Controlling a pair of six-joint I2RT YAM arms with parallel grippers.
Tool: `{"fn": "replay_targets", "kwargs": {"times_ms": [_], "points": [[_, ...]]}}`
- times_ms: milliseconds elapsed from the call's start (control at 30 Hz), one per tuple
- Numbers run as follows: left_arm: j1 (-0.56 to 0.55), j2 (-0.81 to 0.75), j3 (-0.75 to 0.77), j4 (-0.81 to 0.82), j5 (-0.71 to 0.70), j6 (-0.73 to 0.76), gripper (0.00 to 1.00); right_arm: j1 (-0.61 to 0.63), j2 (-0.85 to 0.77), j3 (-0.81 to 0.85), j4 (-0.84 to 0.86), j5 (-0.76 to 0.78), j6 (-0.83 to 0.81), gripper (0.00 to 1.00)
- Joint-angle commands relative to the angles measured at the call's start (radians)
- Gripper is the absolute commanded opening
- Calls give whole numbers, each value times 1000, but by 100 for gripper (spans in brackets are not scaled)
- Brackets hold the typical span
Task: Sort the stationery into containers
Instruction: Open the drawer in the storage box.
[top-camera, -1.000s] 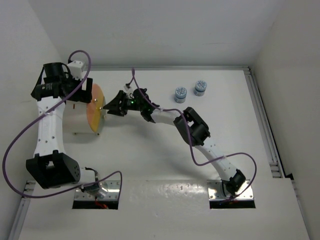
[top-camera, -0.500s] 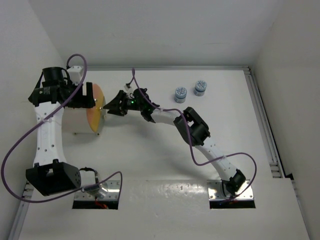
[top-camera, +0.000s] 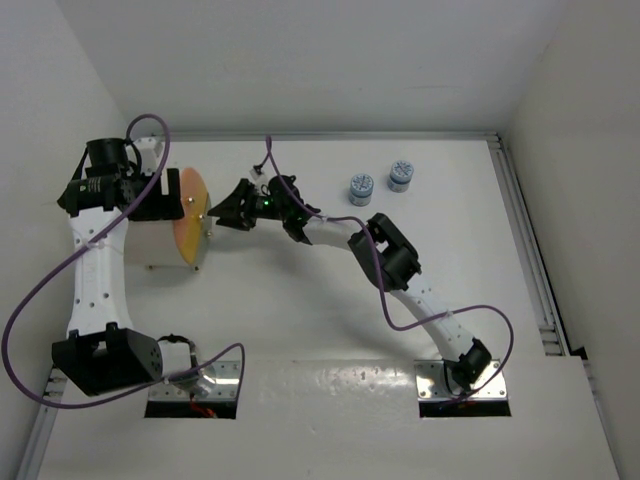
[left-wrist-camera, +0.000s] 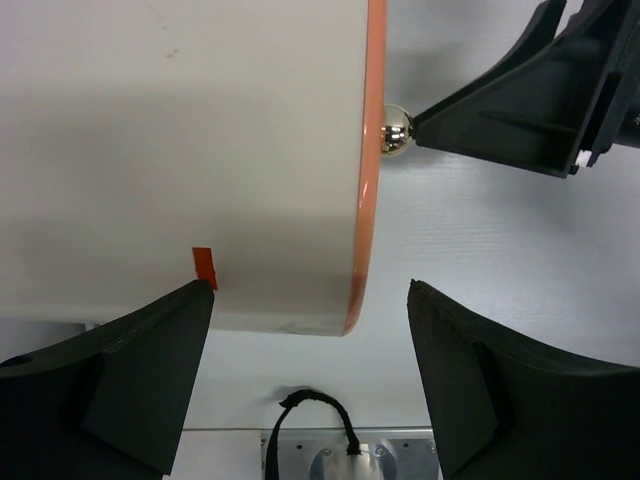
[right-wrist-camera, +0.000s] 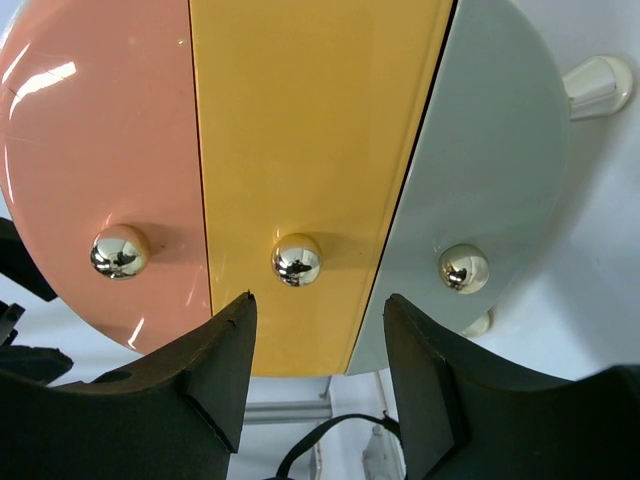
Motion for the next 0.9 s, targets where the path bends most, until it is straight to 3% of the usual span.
{"fn": "replay_targets", "kwargs": {"times_ms": [0, 733, 867], "points": [[7, -27, -7, 64, -21, -19, 85, -1, -22, 11, 61, -4, -3, 54], [12, -69, -112, 110, 40, -80, 85, -9, -19, 9, 63, -6, -8, 54], [10, -57, -130, 129, 77, -75, 80, -9, -16, 6, 64, -6, -16, 54]]}}
